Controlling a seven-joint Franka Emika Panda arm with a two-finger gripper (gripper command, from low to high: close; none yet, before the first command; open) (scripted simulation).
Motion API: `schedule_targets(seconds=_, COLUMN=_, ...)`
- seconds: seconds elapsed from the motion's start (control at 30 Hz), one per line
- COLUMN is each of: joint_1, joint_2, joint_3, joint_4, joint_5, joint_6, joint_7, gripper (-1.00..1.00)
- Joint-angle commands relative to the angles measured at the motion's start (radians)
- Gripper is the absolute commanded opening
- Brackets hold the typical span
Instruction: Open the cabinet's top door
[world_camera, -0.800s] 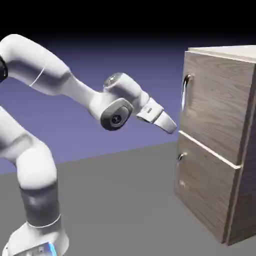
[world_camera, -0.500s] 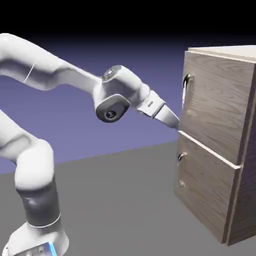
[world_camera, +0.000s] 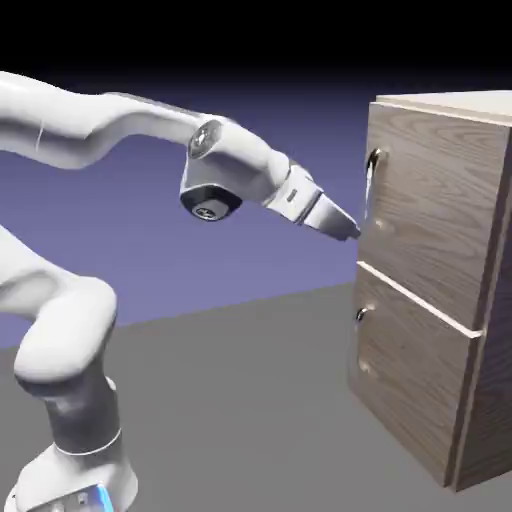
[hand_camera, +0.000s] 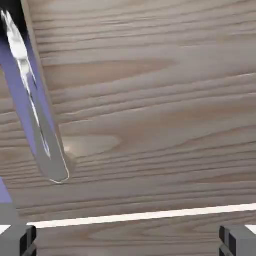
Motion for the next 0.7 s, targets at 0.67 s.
schedule_targets(seconds=0.67, joint_1=-0.332, joint_2=-0.15, joint_3=0.334, joint_4=0.092, joint_5=0.914, joint_6=-0.113, joint_7=-0.638, gripper=0.0)
